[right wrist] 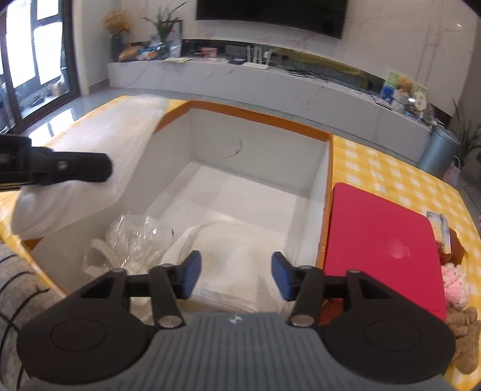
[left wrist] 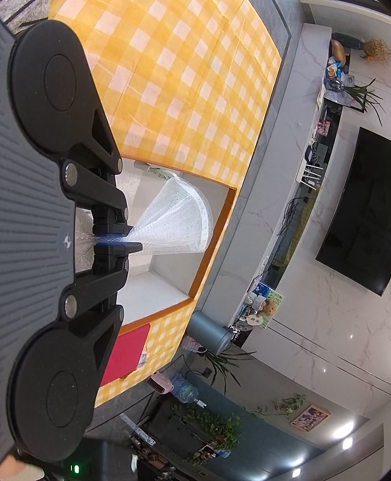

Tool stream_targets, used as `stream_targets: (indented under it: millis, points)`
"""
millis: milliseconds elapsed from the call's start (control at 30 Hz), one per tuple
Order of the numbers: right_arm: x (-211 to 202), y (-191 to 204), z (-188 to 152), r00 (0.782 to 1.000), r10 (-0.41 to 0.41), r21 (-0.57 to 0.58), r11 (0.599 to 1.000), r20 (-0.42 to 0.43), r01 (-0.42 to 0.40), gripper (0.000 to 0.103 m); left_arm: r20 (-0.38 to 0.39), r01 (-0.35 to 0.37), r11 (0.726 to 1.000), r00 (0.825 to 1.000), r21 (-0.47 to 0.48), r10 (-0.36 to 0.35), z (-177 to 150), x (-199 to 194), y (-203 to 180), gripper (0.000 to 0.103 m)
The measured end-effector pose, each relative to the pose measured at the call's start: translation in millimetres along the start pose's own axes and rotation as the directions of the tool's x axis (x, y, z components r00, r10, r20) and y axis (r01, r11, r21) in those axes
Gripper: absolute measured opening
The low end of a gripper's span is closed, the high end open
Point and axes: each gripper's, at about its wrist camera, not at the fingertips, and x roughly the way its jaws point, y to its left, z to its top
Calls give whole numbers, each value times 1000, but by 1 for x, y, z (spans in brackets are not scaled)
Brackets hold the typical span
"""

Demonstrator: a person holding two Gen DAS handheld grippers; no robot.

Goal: Organize soft objects
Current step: 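Carry the white towel and mesh bag with both grippers over the white box, then open the right gripper to drop the towel while the left gripper releases the mesh bag, then move both grippers away from the box back over the pile of soft items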

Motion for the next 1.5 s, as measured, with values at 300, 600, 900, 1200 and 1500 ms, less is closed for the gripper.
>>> stream_targets:
  millis: [300,600,900,1200,1500]
  points:
    - [-22,-21,2,996,25,20,999,85,-26,60,-41,29,993,999,115,-25,-9,23,-17,3]
    - [-22,-22,2,995,32,22,999,95,-34,56,-184,-128,967,968,221,170,-25,69,-35,4]
    - [-23,-23,1,995,28,17,999,99,-30,55,-127,-203,955,964,215,234,-25,63,-36,64]
    - [-27,-33,0,994,-9,51,999,106,4,58,-75,-167,971,980,171,182,-18,36,-37,89]
    - [-39,-45,2,990,-11,91,996,144,-2,63,-60,-64,994,996,87,69,-11,32,-26,91]
